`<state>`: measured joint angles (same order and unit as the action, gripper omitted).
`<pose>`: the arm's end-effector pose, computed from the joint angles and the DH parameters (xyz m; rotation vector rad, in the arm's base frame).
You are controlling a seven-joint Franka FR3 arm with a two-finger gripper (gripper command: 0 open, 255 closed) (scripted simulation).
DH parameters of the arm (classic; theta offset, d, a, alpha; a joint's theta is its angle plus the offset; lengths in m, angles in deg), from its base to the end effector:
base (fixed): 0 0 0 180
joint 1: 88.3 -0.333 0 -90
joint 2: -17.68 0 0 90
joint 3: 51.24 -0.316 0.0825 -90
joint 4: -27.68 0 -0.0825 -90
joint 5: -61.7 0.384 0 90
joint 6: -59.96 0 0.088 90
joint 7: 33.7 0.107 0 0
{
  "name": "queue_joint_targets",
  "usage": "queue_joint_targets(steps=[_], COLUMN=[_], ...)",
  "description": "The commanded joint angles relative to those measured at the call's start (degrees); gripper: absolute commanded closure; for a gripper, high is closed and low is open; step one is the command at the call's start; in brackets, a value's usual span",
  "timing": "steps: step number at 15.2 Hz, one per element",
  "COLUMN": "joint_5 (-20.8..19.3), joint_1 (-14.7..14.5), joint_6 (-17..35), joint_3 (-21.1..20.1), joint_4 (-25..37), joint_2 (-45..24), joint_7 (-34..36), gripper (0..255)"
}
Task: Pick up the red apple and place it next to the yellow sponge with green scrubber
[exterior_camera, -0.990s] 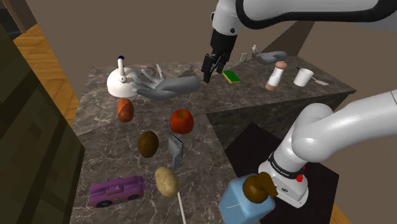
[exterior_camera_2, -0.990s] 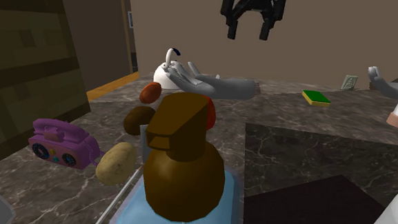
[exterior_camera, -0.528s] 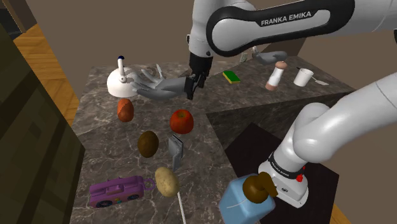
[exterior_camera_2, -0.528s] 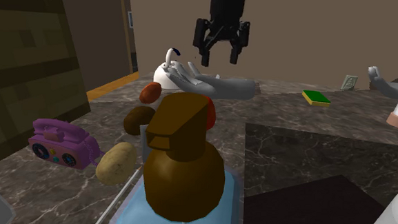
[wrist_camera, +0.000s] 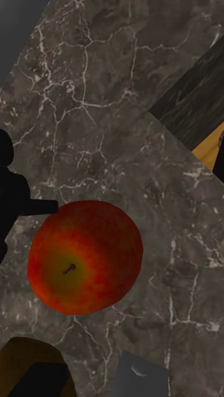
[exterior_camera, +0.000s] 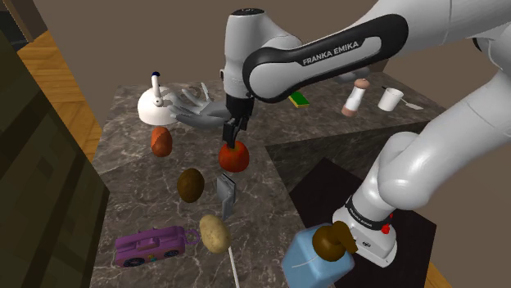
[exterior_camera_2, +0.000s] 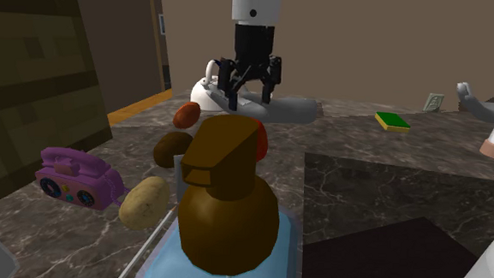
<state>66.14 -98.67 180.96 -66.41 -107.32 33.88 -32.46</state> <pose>0.4126 0.2046 0.4385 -3.0848 -0.5872 -0.0487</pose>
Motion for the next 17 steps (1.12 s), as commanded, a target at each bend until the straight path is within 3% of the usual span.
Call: queue_joint_targets(steps=[1,11,12,17], joint_5=[-0.06,-0.20,-0.20,-0.20], joint_1=[-0.06,-0.04,-0.04,-0.02], joint_6=[1.65,3.76,3.76,3.75], joint_3=[-0.23,-0.40,-0.40,-0.37], joint_4=[-0.98,-2.15,-2.15,-2.18], joint_2=[-0.66,-1.62,-1.62,-1.59], joint_7=[0.18,0.32,0.32,0.28], gripper=[0,0,255,255])
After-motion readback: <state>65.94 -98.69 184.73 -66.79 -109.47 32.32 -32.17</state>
